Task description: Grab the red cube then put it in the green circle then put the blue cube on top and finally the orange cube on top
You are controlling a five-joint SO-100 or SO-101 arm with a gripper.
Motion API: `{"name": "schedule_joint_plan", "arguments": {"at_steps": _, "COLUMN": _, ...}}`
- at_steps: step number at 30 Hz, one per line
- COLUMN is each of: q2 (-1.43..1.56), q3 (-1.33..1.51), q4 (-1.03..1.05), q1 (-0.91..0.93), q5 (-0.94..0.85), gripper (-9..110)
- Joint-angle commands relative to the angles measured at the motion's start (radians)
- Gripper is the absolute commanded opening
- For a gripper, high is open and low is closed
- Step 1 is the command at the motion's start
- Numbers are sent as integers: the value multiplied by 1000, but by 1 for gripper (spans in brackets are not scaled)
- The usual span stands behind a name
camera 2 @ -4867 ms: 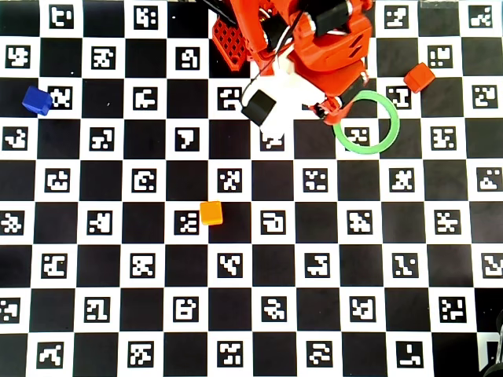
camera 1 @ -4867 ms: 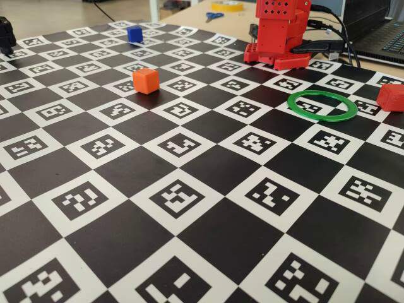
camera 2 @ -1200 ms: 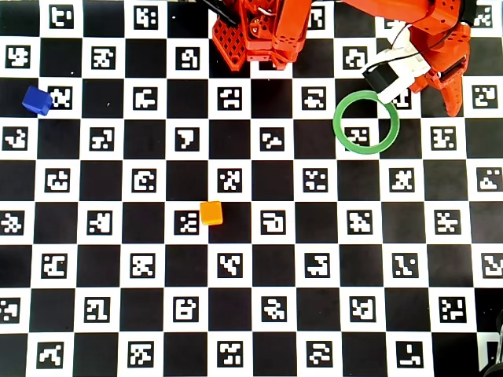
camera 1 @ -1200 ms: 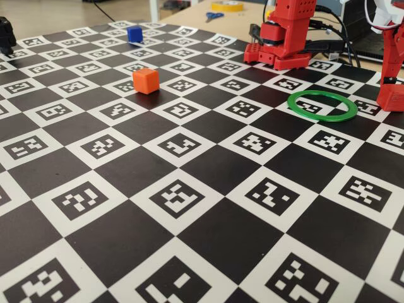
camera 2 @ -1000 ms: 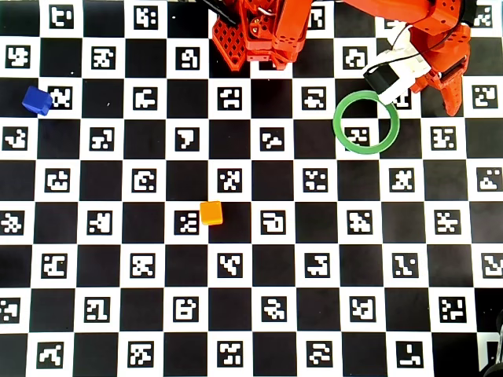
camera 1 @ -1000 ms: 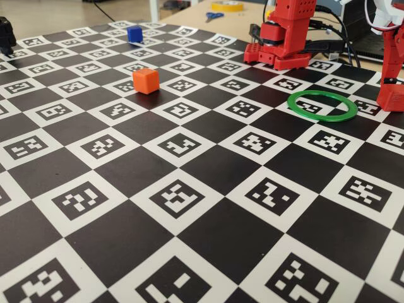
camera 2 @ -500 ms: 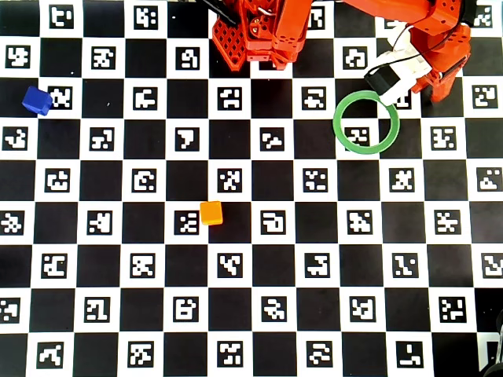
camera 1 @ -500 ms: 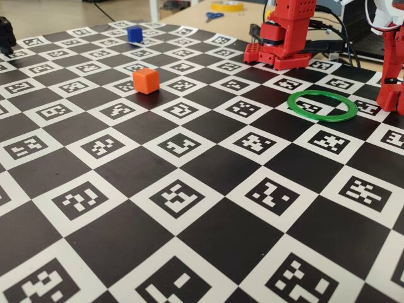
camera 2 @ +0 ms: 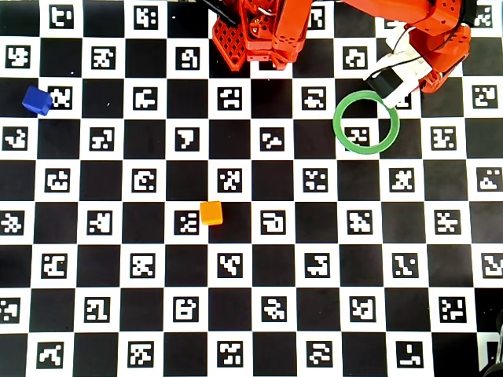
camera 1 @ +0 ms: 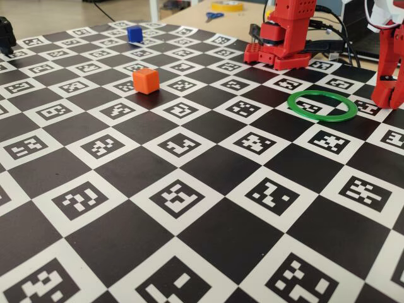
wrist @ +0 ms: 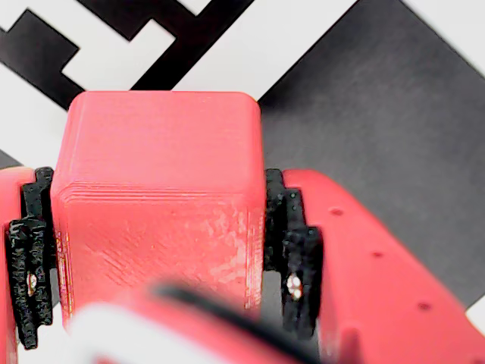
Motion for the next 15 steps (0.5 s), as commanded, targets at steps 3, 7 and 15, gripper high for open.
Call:
{"name": "schedule_joint_plan", "arguments": {"at_steps": 3, "q2": 94, "q3": -118, "q4": 103, "q1": 86, "q5": -23, "gripper": 9}}
{"name": "schedule_joint_plan", "arguments": {"at_steps": 7, "q2": 156, "q3": -133, "q4": 149, "q1": 166, "q5": -23, "gripper": 9}}
{"name": "schedule_joint_plan", "arguments": {"at_steps": 15, "q2": 354, "q3": -72, "q4": 178, "q1": 310, "q5": -23, "gripper": 9}}
